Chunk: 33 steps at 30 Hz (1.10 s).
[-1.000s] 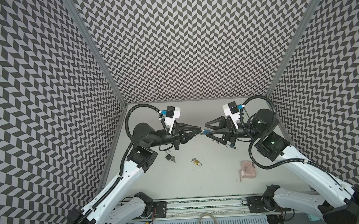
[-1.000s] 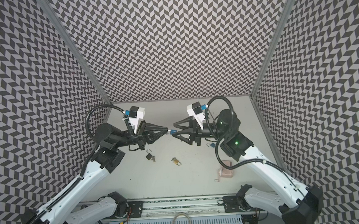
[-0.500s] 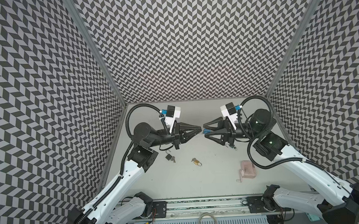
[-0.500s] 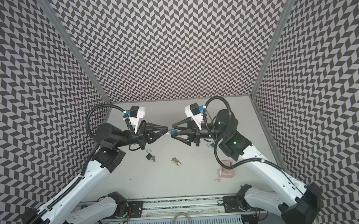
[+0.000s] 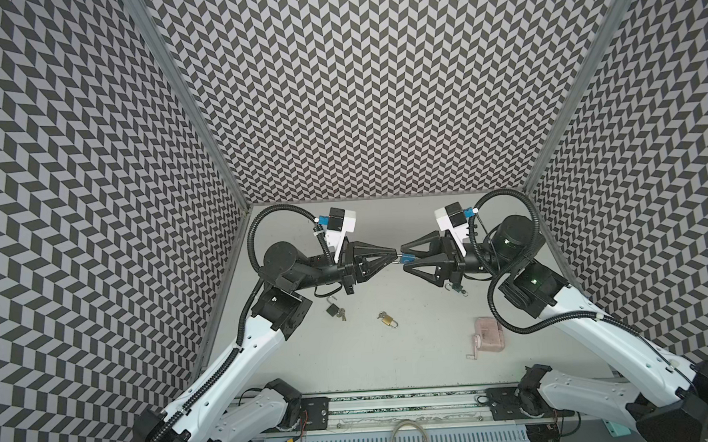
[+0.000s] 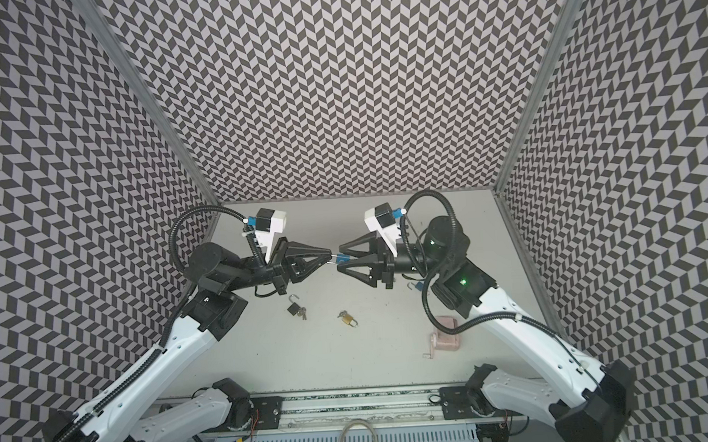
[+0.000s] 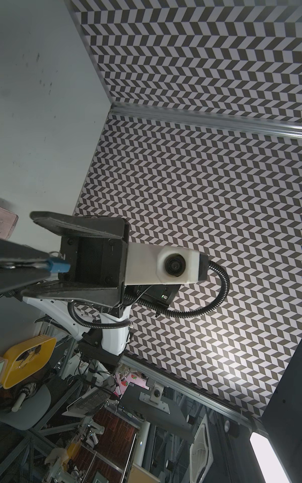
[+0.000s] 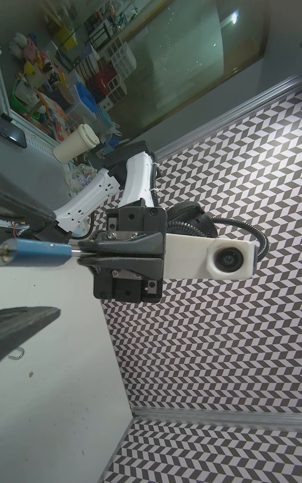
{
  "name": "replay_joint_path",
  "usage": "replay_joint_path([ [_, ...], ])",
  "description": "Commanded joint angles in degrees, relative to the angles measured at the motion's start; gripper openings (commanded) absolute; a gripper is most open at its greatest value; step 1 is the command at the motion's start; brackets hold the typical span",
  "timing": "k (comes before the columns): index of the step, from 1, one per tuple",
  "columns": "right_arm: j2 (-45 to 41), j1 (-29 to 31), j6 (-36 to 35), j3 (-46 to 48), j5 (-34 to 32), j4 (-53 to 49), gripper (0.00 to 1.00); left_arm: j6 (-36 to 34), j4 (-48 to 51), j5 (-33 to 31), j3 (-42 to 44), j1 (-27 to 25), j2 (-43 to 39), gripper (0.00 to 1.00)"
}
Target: Lock with the key
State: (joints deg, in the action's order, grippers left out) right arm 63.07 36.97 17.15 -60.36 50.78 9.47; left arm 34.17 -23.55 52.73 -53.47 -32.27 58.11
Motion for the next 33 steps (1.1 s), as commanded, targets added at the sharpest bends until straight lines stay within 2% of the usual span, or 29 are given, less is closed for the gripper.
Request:
replay_joint_path([
  [1,-1.21,0.21,-0.14,-0.01,-0.66,2.56,0.45,-0.11,-1.57,-0.68,0.38,-0.33,-0.97,0.00],
  [4,-1.46,0.21,-0.20,0.11,-0.86,2.48,0.44,-0.20,-1.37,-0.78,0.35,-0.25,-1.15,0.00],
  [9,-1.80,0.21,0.20,0.28,-0.91,2.66,0.55,-0.25,-1.24,-0.79,0.56,-0.25,-1.21,0.00],
  [11,-2.00,0.21,0.31,0.46,-0.88,2.92,0.55,-0.24,-1.28,-0.79,0.65,-0.25,-1.32,0.00],
  [19,-2.08,0.21,0.50,0.76,-1.04,2.96,0.29,-0.24,-1.25,-1.06,0.65,-0.25,-1.46,0.00],
  [24,-2.16,0.21,0.43,0.94,-1.34,2.52,0.20,-0.20,-1.20,-1.14,0.65,-0.24,-1.50,0.00],
  [28,-2.25,0.21,0.94,0.72,-1.75,2.04,0.00,-0.38,-1.25,-1.05,0.65,-0.25,-1.50,0.00],
  [33,-1.59,0.26,6.05,-0.43,0.68,2.78,0.00,-2.03,0.29,-1.21,0.47,-0.16,-1.92,0.00],
])
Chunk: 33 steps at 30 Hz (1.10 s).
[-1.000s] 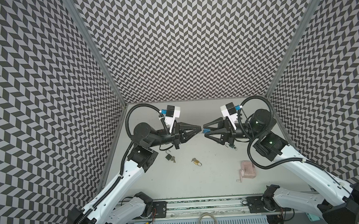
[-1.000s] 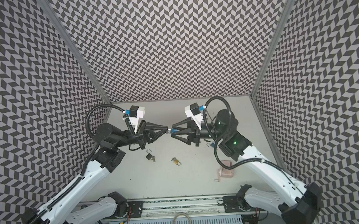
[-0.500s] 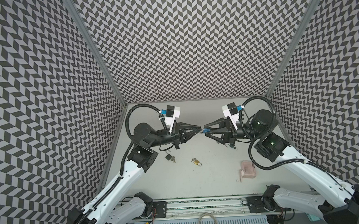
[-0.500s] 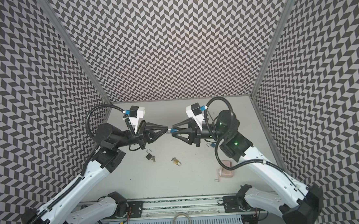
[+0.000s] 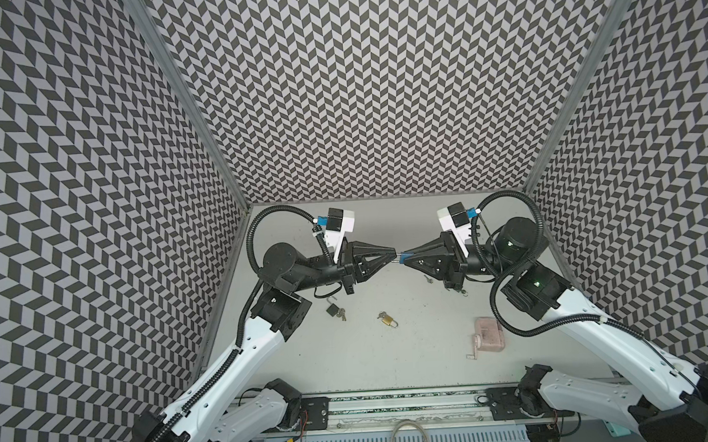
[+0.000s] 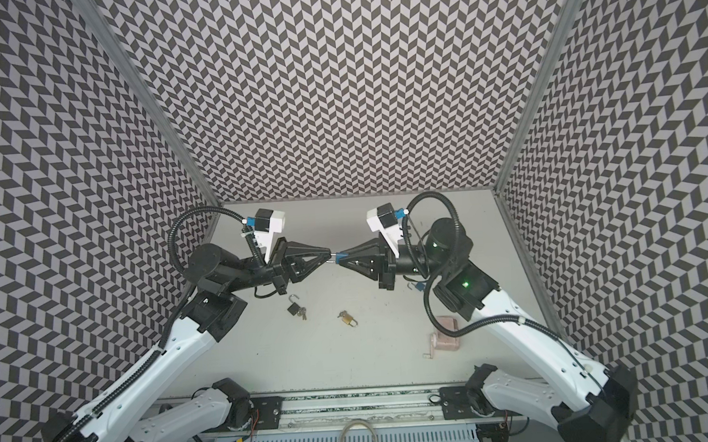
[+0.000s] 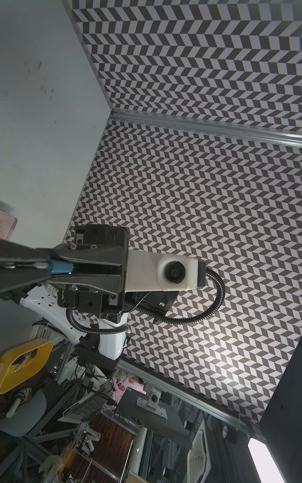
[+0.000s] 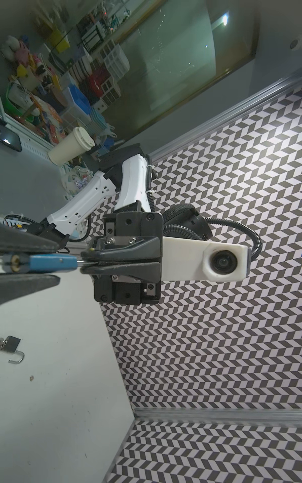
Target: Lock with the key
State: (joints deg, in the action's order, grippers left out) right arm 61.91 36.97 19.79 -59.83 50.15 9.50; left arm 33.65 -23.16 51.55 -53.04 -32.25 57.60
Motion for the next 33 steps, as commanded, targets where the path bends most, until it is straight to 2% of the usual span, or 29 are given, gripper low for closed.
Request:
replay_joint_path([
  [1,-0.39,0.22,4.53,-1.16,1.92,3.08,0.00,-1.88,0.40,-0.13,-0.08,-0.19,-1.67,0.00],
  [9,0.14,0.13,11.22,-2.30,5.03,5.07,0.00,-2.71,0.97,0.54,-0.41,-0.26,-1.87,0.00],
  [19,0.17,0.21,13.44,-1.59,5.05,8.34,0.00,-4.08,2.87,0.18,-0.97,-0.27,-1.88,0.00],
  [25,0.54,0.28,11.22,-2.35,3.14,5.92,0.00,-3.96,2.11,0.21,-0.54,-1.43,-1.38,0.00],
  [33,3.57,3.15,3.56,-5.04,-2.59,2.21,0.00,2.87,-9.08,0.45,3.07,-8.55,2.73,0.00],
])
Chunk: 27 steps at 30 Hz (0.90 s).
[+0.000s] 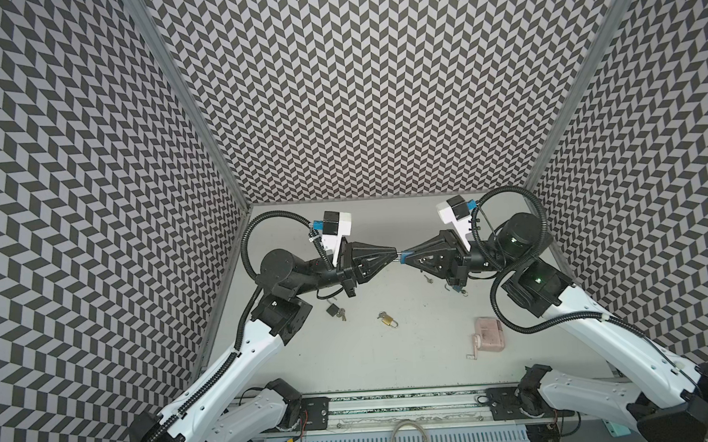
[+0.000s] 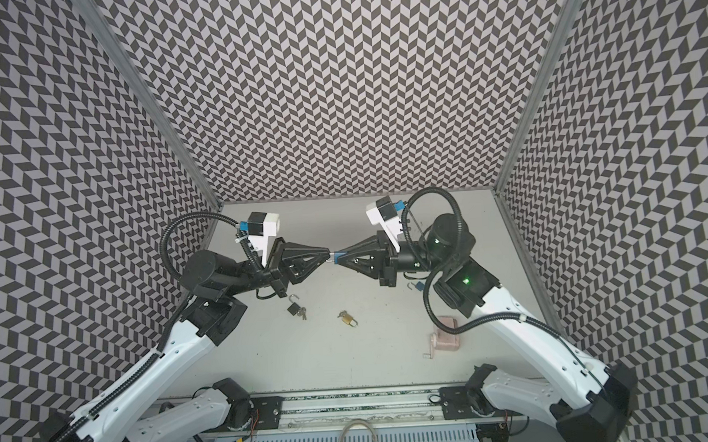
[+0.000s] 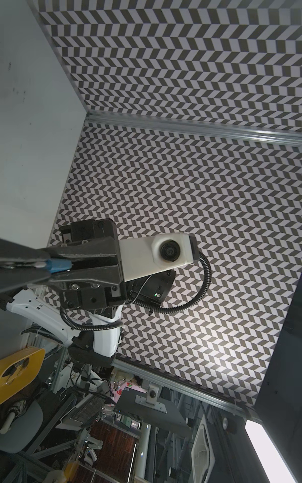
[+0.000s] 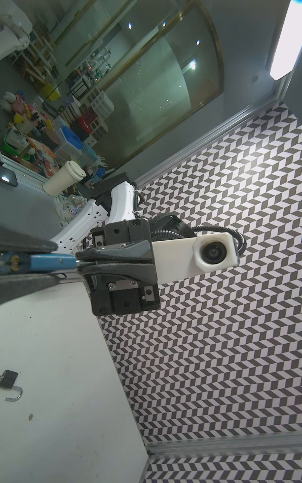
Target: Lock with the key
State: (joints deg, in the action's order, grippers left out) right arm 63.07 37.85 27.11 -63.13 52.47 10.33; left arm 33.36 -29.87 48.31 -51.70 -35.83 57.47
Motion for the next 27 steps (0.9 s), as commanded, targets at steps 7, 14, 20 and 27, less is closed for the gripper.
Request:
replay_joint_path([
  [7,3.15,2.89,-4.49,-1.69,-4.19,1.96,0.00,2.93,-2.42,3.01,1.69,-7.28,4.43,0.00],
  [14,3.75,4.78,-3.04,-2.07,-3.12,3.47,0.00,1.25,-1.65,2.26,-0.05,-11.19,8.63,0.00],
  [20,0.01,4.20,-0.61,0.40,-5.00,5.72,0.00,0.85,-0.72,0.16,1.47,-11.15,6.86,0.00],
  [27,-4.12,1.47,-0.35,2.92,-6.65,6.15,0.00,2.13,0.03,1.59,2.22,-4.59,1.99,0.00],
])
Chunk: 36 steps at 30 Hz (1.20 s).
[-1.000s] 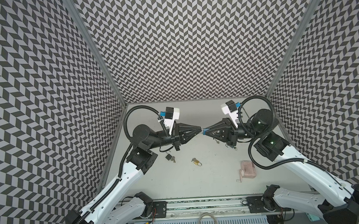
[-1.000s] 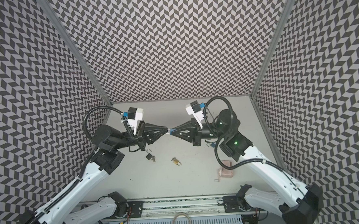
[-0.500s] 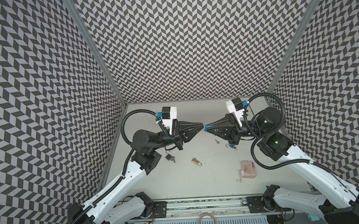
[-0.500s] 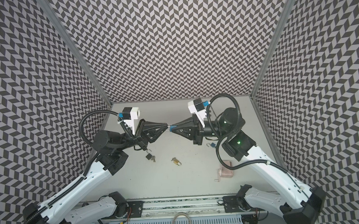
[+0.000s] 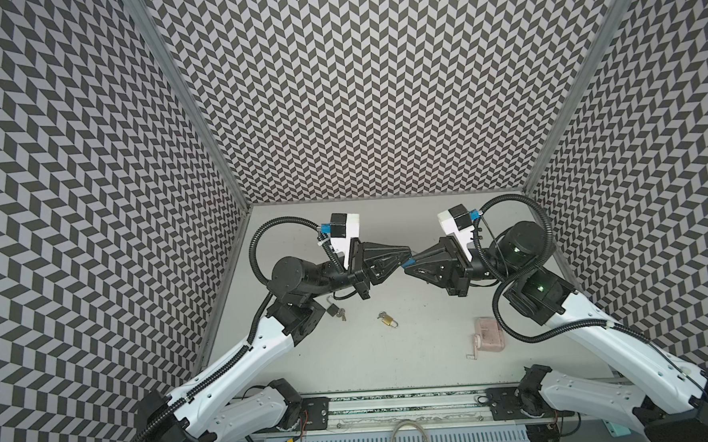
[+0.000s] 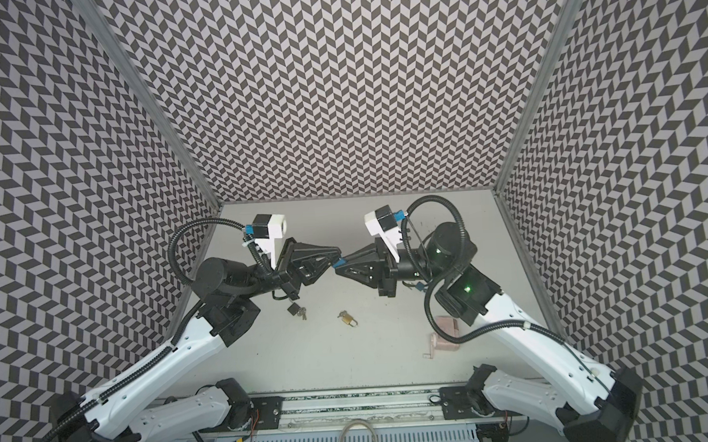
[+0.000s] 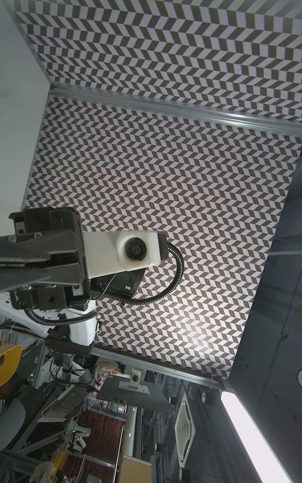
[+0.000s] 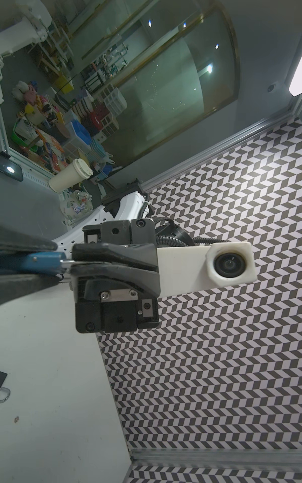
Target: Lock with the key
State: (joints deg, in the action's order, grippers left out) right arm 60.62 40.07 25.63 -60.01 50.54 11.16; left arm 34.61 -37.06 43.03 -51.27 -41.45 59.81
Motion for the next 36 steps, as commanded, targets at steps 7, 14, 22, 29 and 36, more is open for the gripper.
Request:
replay_joint_path([
  [7,-2.79,-1.49,2.47,0.59,-4.55,7.51,0.00,1.45,7.10,8.25,1.91,3.41,-2.42,0.00],
  [14,-0.70,-1.49,1.04,-1.29,-2.51,3.03,0.00,1.09,8.35,8.13,0.66,3.53,-2.52,0.40],
  [22,-0.35,-1.49,-5.28,-4.75,-1.63,-10.89,0.00,-1.69,15.12,4.10,-2.53,8.55,-4.55,0.85],
  [29,2.40,-1.52,-10.76,-9.76,0.87,-23.99,0.00,-3.65,18.04,7.32,-3.41,11.55,-3.68,0.76],
  [36,3.42,-1.49,-10.93,-10.45,1.66,-24.89,0.00,-4.74,17.30,12.84,-3.45,10.91,-2.87,0.63],
])
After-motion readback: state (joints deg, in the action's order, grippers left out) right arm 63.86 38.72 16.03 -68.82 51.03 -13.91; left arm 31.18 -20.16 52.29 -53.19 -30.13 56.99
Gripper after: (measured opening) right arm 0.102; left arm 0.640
